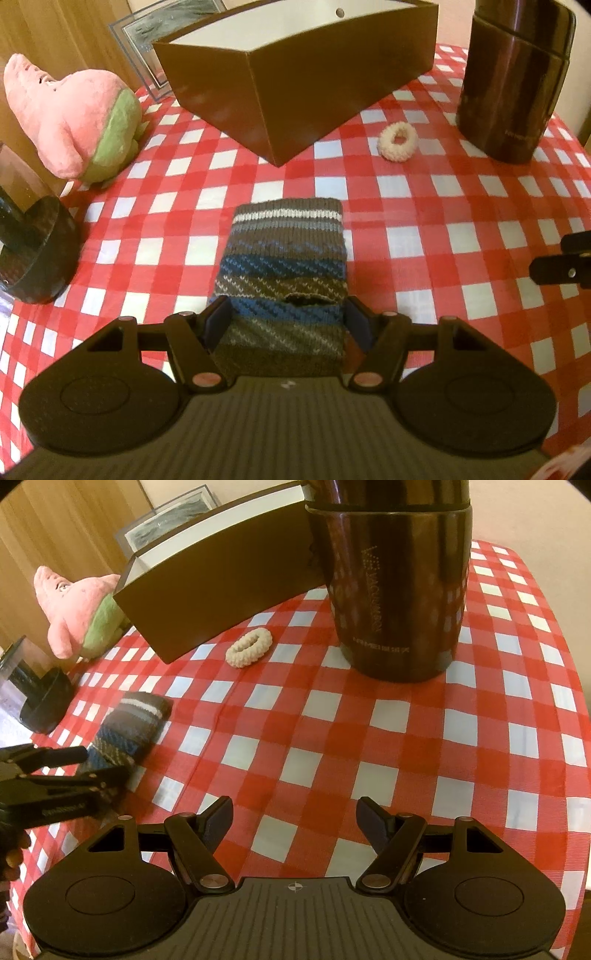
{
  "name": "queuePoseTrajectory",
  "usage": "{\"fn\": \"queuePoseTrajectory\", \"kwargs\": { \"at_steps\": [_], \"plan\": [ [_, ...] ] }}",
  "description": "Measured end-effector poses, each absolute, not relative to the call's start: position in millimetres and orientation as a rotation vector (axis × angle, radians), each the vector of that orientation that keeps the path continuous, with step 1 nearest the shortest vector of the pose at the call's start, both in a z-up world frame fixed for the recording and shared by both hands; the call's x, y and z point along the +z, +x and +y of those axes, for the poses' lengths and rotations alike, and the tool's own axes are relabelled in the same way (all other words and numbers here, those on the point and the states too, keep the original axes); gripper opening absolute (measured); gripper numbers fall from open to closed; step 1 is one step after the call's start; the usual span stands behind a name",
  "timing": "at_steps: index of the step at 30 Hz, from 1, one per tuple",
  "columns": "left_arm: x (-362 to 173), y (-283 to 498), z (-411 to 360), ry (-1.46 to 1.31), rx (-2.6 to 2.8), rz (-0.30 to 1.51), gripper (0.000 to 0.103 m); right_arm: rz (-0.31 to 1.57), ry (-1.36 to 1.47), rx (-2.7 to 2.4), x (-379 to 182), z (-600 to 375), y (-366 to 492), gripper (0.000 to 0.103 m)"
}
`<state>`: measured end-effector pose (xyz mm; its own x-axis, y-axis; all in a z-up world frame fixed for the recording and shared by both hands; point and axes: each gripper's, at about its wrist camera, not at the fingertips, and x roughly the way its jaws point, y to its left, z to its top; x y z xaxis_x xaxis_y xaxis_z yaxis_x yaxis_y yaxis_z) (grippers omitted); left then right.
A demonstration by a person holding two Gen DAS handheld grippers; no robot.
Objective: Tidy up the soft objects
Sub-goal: 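Grasp the striped knit sock with the left gripper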
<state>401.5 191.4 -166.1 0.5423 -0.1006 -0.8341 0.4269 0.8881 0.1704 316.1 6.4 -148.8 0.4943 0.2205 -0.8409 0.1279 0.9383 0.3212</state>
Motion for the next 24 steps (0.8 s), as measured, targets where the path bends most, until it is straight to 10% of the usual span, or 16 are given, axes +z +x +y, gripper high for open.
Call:
{"fn": "queuePoseTrajectory", "kwargs": {
  "at_steps": [15, 24],
  "plan": [
    [-178.2, 423.4, 223.7, 0.293, -0.300, 0.981, 0.069, 1.049, 0.352, 0.092, -152.3, 16.1, 322.5, 0.073],
    [-176.7, 424.5, 237.5, 0.278, -0.286, 0.924, 0.023, 0.985, 0.290, 0.153, -147.1, 32.9, 343.9, 0.073]
  ]
}}
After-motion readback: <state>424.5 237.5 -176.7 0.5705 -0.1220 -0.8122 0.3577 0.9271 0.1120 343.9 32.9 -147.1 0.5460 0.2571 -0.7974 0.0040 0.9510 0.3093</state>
